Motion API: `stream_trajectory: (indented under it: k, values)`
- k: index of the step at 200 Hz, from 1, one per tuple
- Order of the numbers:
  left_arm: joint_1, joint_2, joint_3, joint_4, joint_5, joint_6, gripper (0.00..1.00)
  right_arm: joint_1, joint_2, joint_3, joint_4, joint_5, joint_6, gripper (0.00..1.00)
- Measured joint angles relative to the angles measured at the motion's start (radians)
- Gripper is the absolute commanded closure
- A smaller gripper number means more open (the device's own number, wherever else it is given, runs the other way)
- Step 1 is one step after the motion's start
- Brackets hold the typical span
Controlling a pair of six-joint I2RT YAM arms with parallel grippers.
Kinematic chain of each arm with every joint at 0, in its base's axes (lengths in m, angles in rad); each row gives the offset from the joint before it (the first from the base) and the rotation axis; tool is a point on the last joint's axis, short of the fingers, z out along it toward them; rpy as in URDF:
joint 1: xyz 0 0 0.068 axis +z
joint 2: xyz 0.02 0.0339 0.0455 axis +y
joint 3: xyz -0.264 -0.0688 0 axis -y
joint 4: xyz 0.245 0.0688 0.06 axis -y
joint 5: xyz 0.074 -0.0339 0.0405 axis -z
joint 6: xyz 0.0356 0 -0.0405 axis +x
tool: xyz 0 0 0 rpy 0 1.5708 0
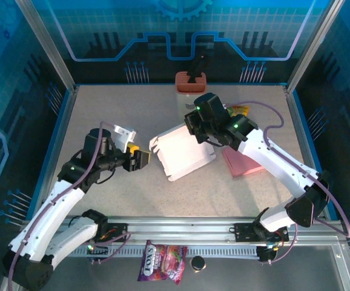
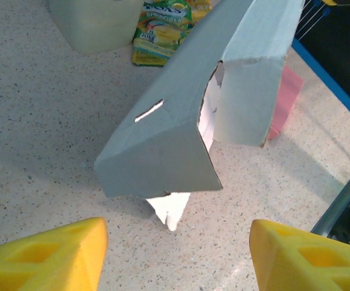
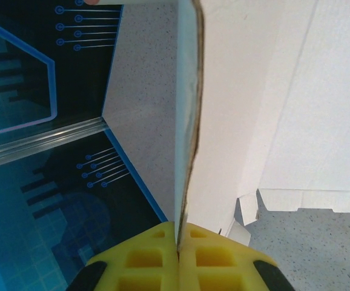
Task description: Fold the paper box
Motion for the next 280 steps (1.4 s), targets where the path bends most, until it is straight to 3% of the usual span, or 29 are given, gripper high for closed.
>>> stream_trajectory:
  k: [45,71,99,114,133,150,154,175,201,245,280]
  values:
    - [-0.065,0.060,0.000,0.031,-0.050,0.043,0.36,-0.007,0.000,-0.022,0.000,-0.006,0.008,1.00]
    - [-0.102,0.109,0.000,0.047,-0.084,0.066,0.43,-0.010,0.000,-0.029,0.001,-0.008,0.014,1.00]
    - [-0.131,0.172,0.000,0.057,-0.129,0.082,0.56,-0.011,-0.002,-0.040,0.003,-0.016,0.019,1.00]
    - [-0.143,0.200,0.000,0.063,-0.156,0.090,0.68,-0.011,-0.002,-0.051,0.005,-0.023,0.022,1.00]
    - [-0.154,0.224,0.002,0.067,-0.186,0.084,0.90,-0.011,-0.003,-0.072,0.021,-0.029,0.026,1.00]
    - [-0.156,0.233,0.003,0.066,-0.206,0.090,1.00,-0.014,-0.014,-0.115,0.070,-0.029,0.027,1.00]
    - [-0.156,0.233,0.003,0.065,-0.207,0.085,1.00,-0.016,-0.018,-0.130,0.089,-0.029,0.026,0.99]
    - [-0.159,0.233,0.003,0.056,-0.222,0.082,1.00,-0.023,-0.040,-0.218,0.211,-0.042,0.027,0.74]
    - [-0.161,0.233,0.004,0.054,-0.228,0.058,1.00,-0.022,-0.043,-0.266,0.281,-0.055,0.017,0.61]
    - [-0.162,0.233,0.024,0.046,-0.239,0.023,1.00,-0.002,-0.046,-0.267,0.316,-0.051,0.006,0.62]
    - [-0.163,0.234,0.049,0.039,-0.240,0.008,1.00,0.011,-0.046,-0.264,0.332,-0.051,0.003,0.72]
